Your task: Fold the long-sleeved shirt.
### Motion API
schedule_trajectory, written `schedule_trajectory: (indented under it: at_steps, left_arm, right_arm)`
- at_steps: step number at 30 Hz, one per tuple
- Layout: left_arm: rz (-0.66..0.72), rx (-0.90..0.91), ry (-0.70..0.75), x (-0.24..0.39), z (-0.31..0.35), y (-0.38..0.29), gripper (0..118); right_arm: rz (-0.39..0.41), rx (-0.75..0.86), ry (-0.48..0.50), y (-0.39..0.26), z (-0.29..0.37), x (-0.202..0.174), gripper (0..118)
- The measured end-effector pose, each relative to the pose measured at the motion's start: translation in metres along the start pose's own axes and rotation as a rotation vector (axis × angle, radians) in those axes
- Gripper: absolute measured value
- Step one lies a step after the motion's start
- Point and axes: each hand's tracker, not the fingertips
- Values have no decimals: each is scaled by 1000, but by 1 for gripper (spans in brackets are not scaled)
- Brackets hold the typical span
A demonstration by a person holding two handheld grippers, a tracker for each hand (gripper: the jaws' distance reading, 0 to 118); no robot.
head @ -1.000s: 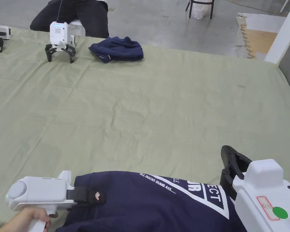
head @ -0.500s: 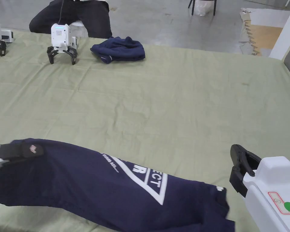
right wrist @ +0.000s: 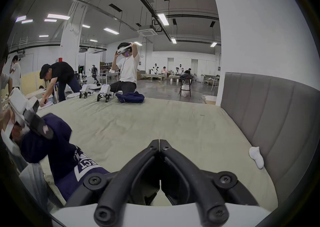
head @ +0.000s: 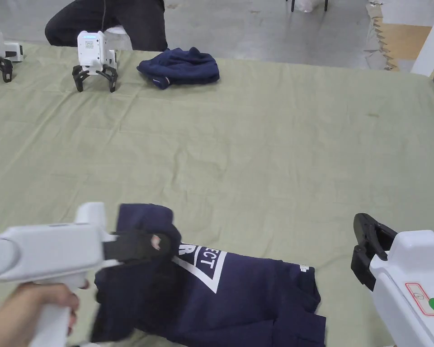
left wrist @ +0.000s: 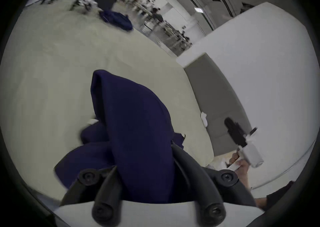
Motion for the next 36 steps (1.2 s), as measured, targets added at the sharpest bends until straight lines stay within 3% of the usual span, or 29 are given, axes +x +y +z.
schedule_trajectory:
  at_steps: [4, 6, 11, 13, 15, 16, 17, 21, 26, 29, 33, 36]
  left_arm:
    - [61, -78, -39, 23, -82, -33, 14]
    - [23, -110, -14, 38, -118, -47, 14]
    - [-1, -164, -42, 75, -170, -68, 15]
    - [-41, -173, -4, 80, -183, -71, 39]
    - [-33, -177, 11, 84, -184, -71, 93]
    - [-35, -175, -6, 86, -180, -71, 106]
    - [-60, -173, -46, 89, -171, -70, 111]
    - [-125, -39, -148, 98, -109, -51, 111]
    - [-53, 18, -80, 58, -57, -18, 111]
    - [61, -7, -23, 21, -60, -17, 101]
    - [121, -161, -54, 3, -111, -42, 24]
    - [139, -281, -142, 13, -158, -70, 7]
  right_arm:
    - [48, -12, -42, -5, 11, 10, 0]
    - [73, -20, -72, -8, 16, 16, 0]
    - [58, -34, -107, -12, 21, 30, 0]
    - [38, -38, -111, -13, 22, 33, 0]
    - [23, -38, -105, -14, 23, 34, 0]
    - [21, -37, -106, -14, 23, 34, 0]
    - [22, -38, -108, -14, 23, 33, 0]
    - [12, -40, -105, -17, 21, 32, 0]
    - [-9, -39, -93, -19, 20, 32, 0]
    - [-13, -37, -89, -20, 21, 30, 0]
    - [-25, -44, -85, -23, 23, 30, 0]
    - [-18, -52, -94, -26, 26, 30, 0]
